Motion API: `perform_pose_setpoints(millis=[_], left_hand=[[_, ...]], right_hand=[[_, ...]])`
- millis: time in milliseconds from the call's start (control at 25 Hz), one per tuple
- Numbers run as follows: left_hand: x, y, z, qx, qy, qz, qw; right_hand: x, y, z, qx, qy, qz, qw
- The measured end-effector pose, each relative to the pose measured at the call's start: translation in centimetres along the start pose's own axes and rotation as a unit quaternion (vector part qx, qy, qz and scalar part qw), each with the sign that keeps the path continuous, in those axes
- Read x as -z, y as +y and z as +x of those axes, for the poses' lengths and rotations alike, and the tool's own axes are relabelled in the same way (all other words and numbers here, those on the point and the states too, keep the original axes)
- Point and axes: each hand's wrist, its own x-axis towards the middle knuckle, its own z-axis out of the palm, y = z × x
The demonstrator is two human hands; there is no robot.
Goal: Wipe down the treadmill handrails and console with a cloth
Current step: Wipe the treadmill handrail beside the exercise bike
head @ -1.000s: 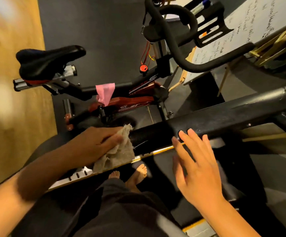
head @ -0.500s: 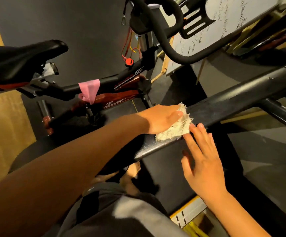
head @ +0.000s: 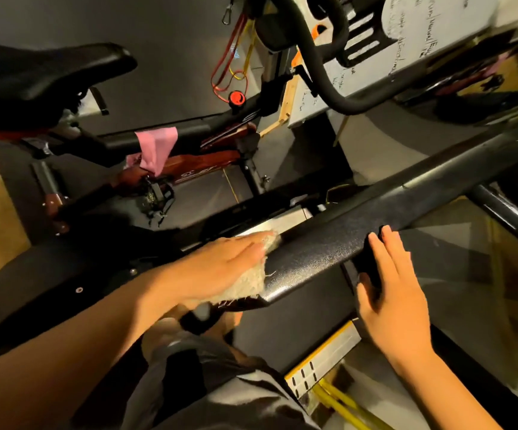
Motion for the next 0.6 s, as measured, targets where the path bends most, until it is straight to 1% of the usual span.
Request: perform_pose_setpoints(millis=[40,120,160,200,240,280,320,400,440,480,600], left_hand=[[0.2,1.0,0.8,-0.028,-0.008,-0.020,0.999],[1.4,5.7,2.1,-0.042,-0.052,-0.061,0.996],[1.4,6.4,3.1,-0.062,-0.050,-0.072,0.994],[1.2,6.0,3.6,-0.100,-0.043,-0.079,0.991],[1.0,5.1,3.5,-0.097,-0.076,-0.118,0.985],[1.0,4.3,2.9,-0.099,-0.096,-0.130,0.982],[1.0,3.4,2.0,-0.099,-0.097,-0.123,0.983],[1.6,3.3,-0.7,-0.096,-0.050,-0.127,0.986],[1.9,3.5,-1.6,-0.083,-0.036,-0.117,0.989],[2.1,4.0,-2.6,-0.099,-0.027,-0.094,0.990],[1.7,6.7,-3.5,-0.174,-0.039,0.047,0.983]], right_hand=[[0.0,-0.5,-0.1,0.007,-0.002,-0.003,1.000],[-0.1,-1.7,-0.3,0.044,-0.006,-0.011,0.999],[-0.5,-2.3,-0.3,0.052,-0.006,-0.015,0.999],[-0.7,-2.8,-0.3,0.046,-0.005,-0.014,0.999],[-0.8,-3.2,-0.3,0.032,-0.003,-0.014,0.999],[-0.8,-3.4,-0.1,0.021,-0.004,-0.015,1.000],[-0.9,-3.4,-0.1,0.015,-0.008,-0.019,1.000],[-1.0,-3.3,-0.2,0.019,-0.008,-0.027,0.999],[-1.1,-3.3,-0.1,0.021,-0.005,-0.020,1.000],[-1.3,-3.3,0.1,0.021,-0.003,-0.015,1.000],[-1.5,-3.2,-0.1,0.028,-0.004,-0.006,1.000]])
